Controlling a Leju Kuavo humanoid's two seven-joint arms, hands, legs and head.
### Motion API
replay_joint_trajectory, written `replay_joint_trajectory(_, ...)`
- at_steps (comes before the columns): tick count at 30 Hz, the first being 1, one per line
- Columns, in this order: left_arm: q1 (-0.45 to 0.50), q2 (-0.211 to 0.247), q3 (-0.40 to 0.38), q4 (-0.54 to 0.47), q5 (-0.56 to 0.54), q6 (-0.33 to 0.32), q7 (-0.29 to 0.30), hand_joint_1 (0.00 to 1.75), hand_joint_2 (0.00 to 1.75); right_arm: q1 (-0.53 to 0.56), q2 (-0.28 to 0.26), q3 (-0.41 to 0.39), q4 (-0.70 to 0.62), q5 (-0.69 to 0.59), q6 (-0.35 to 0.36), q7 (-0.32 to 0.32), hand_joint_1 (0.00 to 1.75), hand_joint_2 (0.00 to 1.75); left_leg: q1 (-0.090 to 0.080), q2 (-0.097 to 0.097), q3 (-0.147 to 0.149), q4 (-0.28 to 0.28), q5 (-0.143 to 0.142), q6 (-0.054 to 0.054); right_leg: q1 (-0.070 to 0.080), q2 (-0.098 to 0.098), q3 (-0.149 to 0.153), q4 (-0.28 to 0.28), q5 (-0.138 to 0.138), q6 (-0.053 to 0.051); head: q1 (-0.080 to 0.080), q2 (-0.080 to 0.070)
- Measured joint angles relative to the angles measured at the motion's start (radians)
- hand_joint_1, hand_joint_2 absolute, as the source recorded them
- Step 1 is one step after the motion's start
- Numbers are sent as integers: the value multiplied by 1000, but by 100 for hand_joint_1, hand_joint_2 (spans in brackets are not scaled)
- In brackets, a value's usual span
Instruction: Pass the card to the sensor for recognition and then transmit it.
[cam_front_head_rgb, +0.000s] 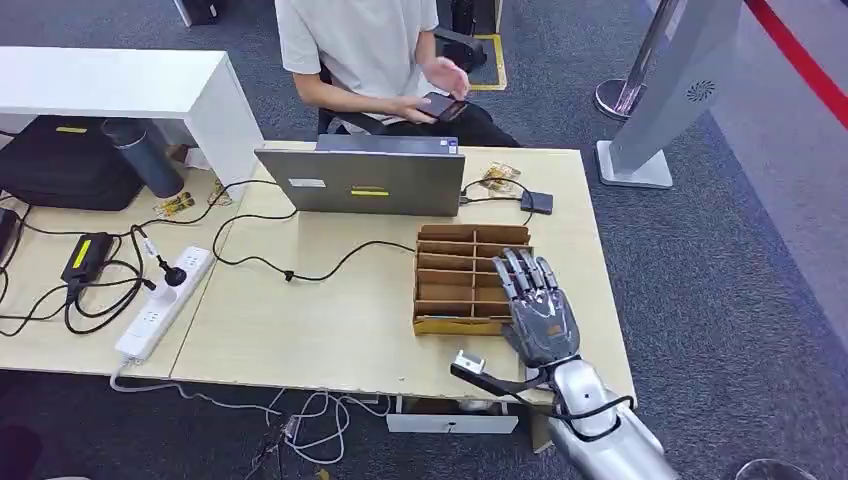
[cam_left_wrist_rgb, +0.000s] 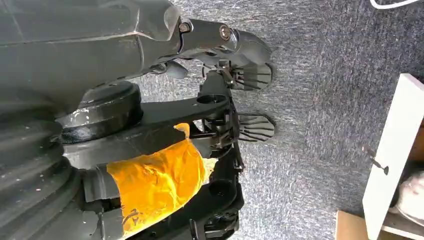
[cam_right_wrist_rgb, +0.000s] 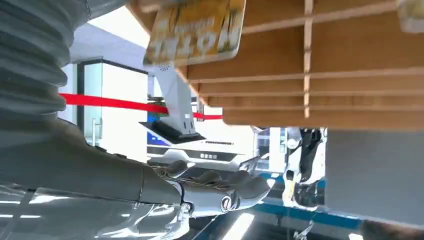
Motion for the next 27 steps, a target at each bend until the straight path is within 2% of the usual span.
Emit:
replay_joint_trajectory(13,0,0,-7,0,1,1,0,0,175,31,0,-30,-34,1,1,-1,0,175,0,0,0,0,0,0,0,0,0,0,0,0,0,0)
replay_joint_trajectory(19,0,0,-13,0,3,0,0,0,175,46,0,-28,-18,-39,45,-44,0,175,0,0,0,0,0,0,0,0,0,0,0,0,0,0)
replay_joint_trajectory(27,0,0,-16,0,4,0,2,0,175,53,0,-26,6,-54,46,-53,0,175,0,0,0,0,0,0,0,0,0,0,0,0,0,0)
